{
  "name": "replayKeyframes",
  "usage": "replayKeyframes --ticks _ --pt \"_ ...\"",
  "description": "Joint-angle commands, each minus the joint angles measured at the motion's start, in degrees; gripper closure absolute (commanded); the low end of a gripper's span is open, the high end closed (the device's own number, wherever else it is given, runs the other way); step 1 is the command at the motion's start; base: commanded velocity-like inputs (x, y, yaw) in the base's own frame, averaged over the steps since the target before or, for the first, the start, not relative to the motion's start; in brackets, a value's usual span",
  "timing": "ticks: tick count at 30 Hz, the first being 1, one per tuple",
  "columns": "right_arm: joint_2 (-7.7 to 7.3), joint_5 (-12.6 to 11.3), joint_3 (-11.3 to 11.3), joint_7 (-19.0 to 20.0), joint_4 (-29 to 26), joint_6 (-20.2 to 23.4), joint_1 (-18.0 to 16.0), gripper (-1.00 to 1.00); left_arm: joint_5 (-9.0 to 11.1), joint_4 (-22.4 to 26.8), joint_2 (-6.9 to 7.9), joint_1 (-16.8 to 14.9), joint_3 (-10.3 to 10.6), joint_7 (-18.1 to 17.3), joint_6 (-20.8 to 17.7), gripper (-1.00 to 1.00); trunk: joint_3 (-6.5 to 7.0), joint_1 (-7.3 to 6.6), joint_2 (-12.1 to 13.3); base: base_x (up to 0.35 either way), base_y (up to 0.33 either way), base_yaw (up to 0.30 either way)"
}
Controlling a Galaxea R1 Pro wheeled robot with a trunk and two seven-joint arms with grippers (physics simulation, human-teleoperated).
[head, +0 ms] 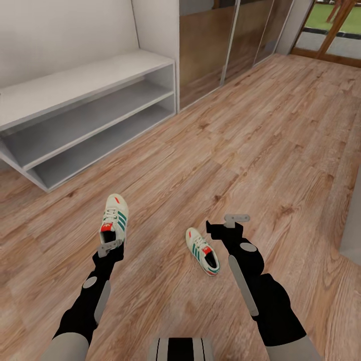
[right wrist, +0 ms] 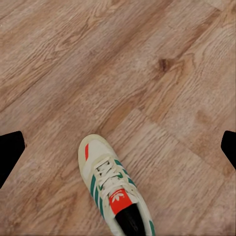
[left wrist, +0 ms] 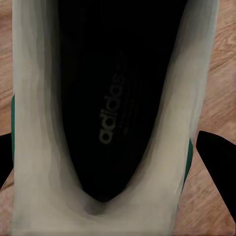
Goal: Pick up the two gym shoes and the two sandals from the corridor floor and place them onto the hallstand (shoe rack) in the corridor, making sure they are on the rack and not on the floor. Arrange them so the two gym shoes are next to each other and the two sandals are next to each other.
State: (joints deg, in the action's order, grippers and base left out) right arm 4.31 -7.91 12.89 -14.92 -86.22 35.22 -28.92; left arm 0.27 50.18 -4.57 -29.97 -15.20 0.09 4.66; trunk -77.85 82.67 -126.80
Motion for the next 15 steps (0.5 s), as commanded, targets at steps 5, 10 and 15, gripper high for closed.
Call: replayKeyframes --ticks 5,10,15 --pt "0.00 0.0 0.0 0.0 0.0 0.0 0.0 -1.00 0.0 0.0 0.00 0.0 0.0 0.0 0.0 1.00 0.00 0.00 0.0 -0.110 0.102 0.000" --pt "0.02 0.1 0.0 0.1 0.2 -0.7 0.0 -1.00 0.0 2.2 0.05 0.0 0.0 -0.2 -0.2 1.00 0.00 0.00 0.0 -0.011 0.011 0.000" --pt "0.13 0.2 0.0 0.0 0.4 -4.6 0.0 -1.00 0.2 9.3 0.06 1.1 0.1 -0.6 -1.7 1.00 0.00 0.00 0.0 -0.001 0.001 0.000"
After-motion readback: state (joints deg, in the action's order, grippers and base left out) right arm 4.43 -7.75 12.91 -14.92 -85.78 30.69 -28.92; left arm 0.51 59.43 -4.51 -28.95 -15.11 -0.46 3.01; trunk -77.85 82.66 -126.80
